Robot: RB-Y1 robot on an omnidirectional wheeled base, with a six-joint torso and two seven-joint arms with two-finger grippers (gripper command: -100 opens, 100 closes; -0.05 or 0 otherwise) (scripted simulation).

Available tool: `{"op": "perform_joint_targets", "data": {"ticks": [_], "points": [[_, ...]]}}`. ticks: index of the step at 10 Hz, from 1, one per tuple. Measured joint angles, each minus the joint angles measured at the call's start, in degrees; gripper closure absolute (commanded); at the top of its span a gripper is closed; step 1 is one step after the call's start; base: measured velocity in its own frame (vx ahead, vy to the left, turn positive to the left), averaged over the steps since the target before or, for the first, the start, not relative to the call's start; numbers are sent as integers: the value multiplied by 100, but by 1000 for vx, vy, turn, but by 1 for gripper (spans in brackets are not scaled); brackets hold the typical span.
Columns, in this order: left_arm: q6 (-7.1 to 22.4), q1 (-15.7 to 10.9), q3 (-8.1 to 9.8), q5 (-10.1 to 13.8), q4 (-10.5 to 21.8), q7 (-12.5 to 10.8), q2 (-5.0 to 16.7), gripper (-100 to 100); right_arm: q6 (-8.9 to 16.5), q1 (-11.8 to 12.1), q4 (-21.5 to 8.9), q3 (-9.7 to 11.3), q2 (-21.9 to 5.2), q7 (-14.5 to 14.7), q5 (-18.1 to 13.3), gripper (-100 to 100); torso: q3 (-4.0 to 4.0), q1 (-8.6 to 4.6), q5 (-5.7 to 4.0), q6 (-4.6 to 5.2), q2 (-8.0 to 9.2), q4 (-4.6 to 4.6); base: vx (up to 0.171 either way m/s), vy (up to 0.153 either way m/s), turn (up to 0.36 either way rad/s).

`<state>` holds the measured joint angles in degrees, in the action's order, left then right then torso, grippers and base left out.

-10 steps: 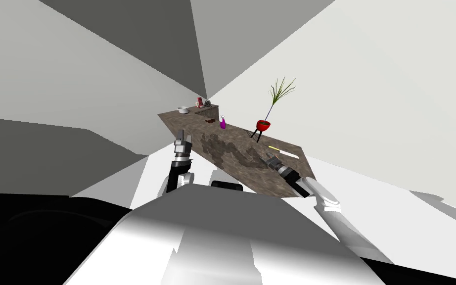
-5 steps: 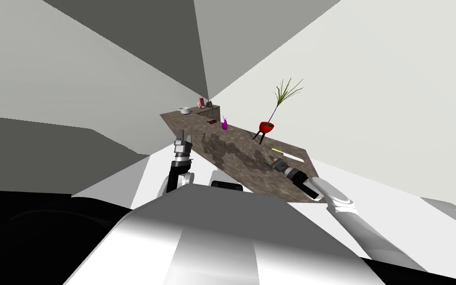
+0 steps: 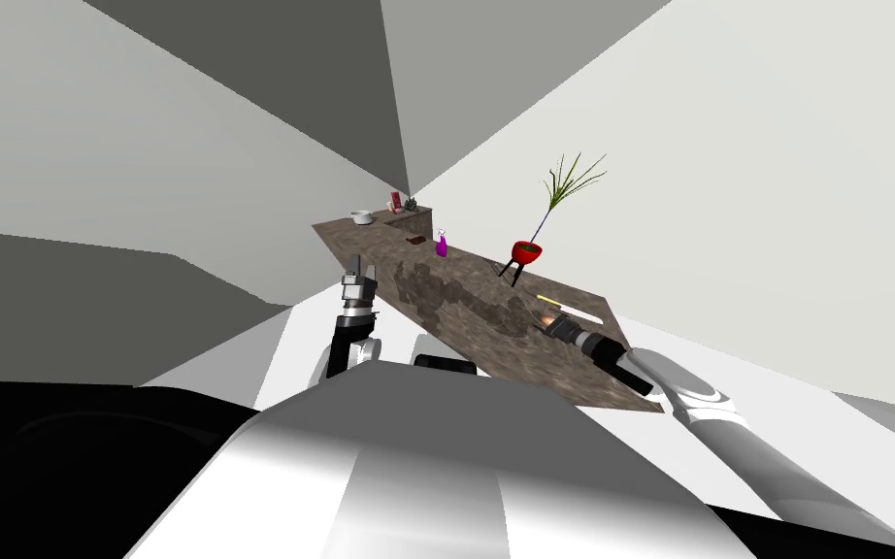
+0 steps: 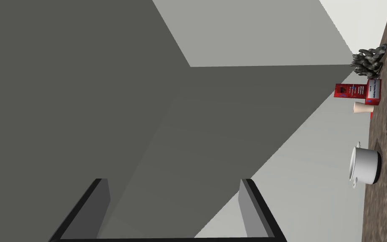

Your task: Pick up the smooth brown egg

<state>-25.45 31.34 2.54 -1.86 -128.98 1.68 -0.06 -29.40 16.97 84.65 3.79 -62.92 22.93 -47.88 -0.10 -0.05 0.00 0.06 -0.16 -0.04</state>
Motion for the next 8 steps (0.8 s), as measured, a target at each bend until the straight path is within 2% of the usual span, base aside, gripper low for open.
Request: {"op": "perform_joint_targets", "data": {"ticks": [2,4,8], "points": [[0,0,0,0,0,0,0,0,28,-48,-280,97,-303,115,-101,-100,2,2,0,0,3,1,69,14,-4],[0,0,0,0,0,0,0,0,115,51,-378,163,-581,205,-187,-100,3,3,1,0,4,1,55,10,-3],[0,-1,0,0,0,0,0,0,36,106,-719,233,-845,394,-264,-100,13,2,-1,1,23,5,25,11,-14]]}}
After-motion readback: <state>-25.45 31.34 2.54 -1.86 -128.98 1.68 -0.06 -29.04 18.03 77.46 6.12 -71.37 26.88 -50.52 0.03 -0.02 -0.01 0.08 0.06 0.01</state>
